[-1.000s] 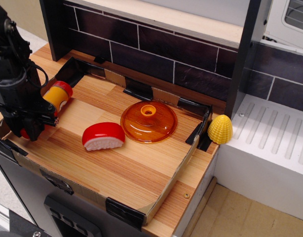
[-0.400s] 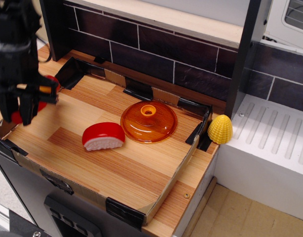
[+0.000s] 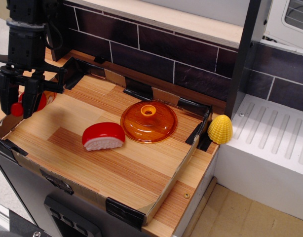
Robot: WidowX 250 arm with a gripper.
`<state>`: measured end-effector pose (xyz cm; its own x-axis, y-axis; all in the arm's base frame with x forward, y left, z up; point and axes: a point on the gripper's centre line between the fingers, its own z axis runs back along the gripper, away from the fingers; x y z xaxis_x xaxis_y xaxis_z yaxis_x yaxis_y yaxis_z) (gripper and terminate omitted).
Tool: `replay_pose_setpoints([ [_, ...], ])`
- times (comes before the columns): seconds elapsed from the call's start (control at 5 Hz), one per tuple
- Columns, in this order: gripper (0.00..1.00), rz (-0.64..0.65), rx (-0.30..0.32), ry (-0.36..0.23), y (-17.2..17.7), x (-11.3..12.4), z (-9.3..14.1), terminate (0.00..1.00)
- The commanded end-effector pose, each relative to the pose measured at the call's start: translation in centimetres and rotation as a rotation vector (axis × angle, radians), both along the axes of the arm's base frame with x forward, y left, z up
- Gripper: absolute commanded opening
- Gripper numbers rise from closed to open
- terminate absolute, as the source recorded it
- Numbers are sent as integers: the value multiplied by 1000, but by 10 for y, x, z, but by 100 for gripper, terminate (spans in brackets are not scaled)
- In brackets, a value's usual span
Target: Upright hot sauce bottle
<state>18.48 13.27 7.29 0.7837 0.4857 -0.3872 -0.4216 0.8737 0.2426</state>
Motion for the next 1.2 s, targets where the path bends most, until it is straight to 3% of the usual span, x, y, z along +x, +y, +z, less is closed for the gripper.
replay_pose_setpoints([
  [0.0,0,106,-83,238,1,13,7,0],
  [0.2,0,137,-143,343,-1,15,10,0],
  [0.4,0,155,-170,370,0,21,14,0],
  [1.0,0,216,-424,589,-14,5,15,0],
])
